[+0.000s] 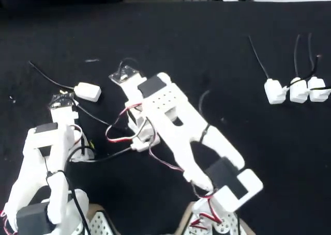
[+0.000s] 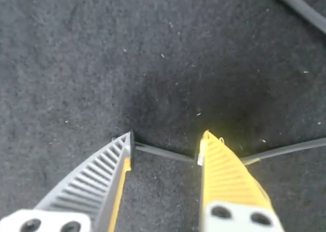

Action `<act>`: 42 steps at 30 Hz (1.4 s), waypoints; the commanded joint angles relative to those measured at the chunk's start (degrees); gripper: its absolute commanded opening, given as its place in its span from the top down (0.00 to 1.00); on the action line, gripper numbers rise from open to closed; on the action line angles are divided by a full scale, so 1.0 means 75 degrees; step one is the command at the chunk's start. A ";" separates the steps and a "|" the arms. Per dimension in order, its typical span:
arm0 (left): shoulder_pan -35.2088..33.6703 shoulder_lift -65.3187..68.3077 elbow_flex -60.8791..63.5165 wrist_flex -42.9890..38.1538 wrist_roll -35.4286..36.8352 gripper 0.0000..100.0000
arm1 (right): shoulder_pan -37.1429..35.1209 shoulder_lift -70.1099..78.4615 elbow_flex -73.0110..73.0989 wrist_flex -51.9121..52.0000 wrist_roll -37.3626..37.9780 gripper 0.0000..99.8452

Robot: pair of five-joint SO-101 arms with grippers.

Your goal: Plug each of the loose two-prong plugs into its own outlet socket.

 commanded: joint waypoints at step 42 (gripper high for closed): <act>-0.0029 0.0094 0.0135 0.0012 0.0059 0.78 | 0.0035 0.0451 -0.1670 0.0867 -0.0012 0.99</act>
